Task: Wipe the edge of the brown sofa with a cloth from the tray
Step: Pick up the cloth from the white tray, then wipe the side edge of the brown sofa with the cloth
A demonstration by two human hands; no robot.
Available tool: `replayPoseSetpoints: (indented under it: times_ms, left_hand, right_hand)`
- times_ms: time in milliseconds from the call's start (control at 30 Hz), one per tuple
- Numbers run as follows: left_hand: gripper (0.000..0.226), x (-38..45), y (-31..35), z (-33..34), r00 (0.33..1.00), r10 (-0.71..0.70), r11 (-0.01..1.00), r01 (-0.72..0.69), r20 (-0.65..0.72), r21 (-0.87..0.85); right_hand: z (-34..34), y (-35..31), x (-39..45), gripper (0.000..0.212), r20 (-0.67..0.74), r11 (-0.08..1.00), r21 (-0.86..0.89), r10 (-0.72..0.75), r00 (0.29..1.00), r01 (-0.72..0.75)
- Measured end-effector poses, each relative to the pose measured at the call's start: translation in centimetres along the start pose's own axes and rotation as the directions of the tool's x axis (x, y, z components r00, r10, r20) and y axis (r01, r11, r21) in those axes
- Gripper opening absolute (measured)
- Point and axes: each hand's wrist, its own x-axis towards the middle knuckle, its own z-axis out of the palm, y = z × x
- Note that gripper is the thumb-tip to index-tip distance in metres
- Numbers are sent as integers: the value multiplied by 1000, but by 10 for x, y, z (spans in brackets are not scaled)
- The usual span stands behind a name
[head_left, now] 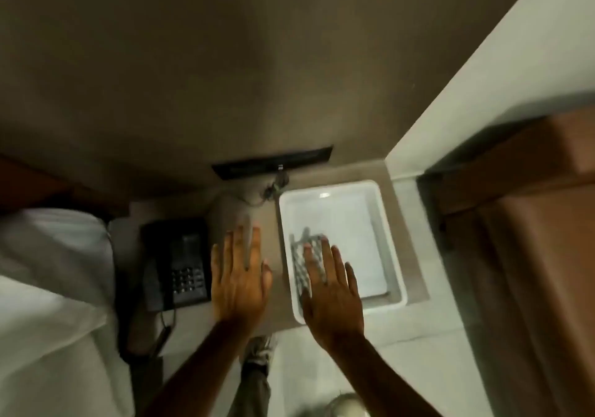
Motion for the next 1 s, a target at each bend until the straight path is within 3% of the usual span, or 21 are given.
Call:
replayPoseSetpoints:
  times_ms: [133, 267, 500, 667, 833, 1000]
  left_hand:
    - [64, 30, -24, 86, 990, -106, 994, 108, 88, -16]
    - [73, 35, -24, 130, 985, -49, 997, 59, 168, -52]
    - [73, 40, -23, 125, 982, -29, 999, 32, 185, -12]
    - [76, 50, -27, 90, 989, -11, 999, 3, 149, 53]
    - [68, 63, 23, 42, 975, 221, 965, -221, 15, 143]
    - [66, 61, 173, -8, 833, 553, 816, -544, 12, 193]
  right_hand:
    - [63, 25, 57, 84, -44, 998, -12, 59, 997, -60]
    - [95, 35, 68, 88, 0, 999, -30, 35, 999, -35]
    - [93, 40, 73, 79, 40, 999, -15, 47, 998, -46]
    - [69, 40, 75, 81, 21, 990, 100, 94, 995, -96]
    - [5, 65, 36, 93, -176, 937, 253, 289, 941, -241]
    - [-53, 146, -53, 98, -351, 812, 475, 527, 774, -338]
